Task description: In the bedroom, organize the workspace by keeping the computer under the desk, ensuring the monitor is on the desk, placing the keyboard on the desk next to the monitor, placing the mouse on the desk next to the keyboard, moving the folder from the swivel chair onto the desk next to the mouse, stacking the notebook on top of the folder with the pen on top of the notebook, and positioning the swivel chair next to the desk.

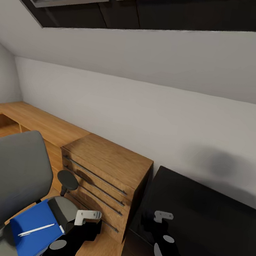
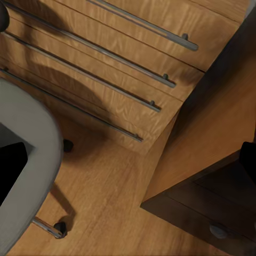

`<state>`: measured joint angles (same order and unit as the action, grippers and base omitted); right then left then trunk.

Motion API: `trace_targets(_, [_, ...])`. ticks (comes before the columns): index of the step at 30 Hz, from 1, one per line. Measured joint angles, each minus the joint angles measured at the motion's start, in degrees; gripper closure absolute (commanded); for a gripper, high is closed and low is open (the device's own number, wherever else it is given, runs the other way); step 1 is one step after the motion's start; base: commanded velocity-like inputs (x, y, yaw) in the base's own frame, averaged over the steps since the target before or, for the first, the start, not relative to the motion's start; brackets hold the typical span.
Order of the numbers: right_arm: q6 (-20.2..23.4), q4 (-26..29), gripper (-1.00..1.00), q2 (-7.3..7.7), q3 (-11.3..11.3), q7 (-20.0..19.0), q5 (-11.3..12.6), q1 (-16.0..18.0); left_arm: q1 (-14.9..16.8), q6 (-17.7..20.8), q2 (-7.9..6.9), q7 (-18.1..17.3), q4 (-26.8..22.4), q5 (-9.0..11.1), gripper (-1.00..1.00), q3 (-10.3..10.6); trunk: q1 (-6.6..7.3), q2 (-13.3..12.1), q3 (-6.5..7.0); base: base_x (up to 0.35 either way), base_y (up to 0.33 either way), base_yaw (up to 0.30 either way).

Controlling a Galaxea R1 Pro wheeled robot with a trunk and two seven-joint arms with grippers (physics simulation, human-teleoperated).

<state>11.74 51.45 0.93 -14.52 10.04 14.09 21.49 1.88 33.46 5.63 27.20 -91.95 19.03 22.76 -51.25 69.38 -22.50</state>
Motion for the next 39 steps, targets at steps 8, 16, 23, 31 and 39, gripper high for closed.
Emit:
trace_targets(8, [0.62,-0.55,-1.00,-0.05,0.18,0.12,0.04,0.00,0.00,0.00,0.00,0.00,0.00,0.03,-1.00,0.01,-1.76,3.21,-1.44,0.000,0.000,0.000])
trace_targets(16, [0.69,-0.58,-1.00,0.03,0.26,0.12,0.04,0.00,0.00,0.13,-0.07,-0.08,0.08,0.09,-1.00,0.09,-2.20,4.03,-1.80,0.000,0.000,0.000])
trace_targets(23, [0.70,-0.58,-1.00,0.04,0.26,0.12,0.04,0.00,0.00,0.24,-0.22,-0.09,0.15,0.44,-1.00,0.03,-2.20,4.03,-1.80,0.039,0.000,0.000])
trace_targets(31, [0.69,-0.58,-1.00,-0.01,0.26,0.11,0.04,0.00,0.00,0.25,-0.50,-0.09,0.32,0.97,-1.00,0.02,-2.20,4.03,-1.80,0.120,0.000,0.000])
trace_targets(39, [0.69,-0.58,-1.00,-0.04,0.19,0.12,-0.01,0.00,0.00,0.26,-0.53,-0.09,0.35,1.01,-1.00,0.02,-2.21,4.03,-1.80,0.011,0.000,0.000])
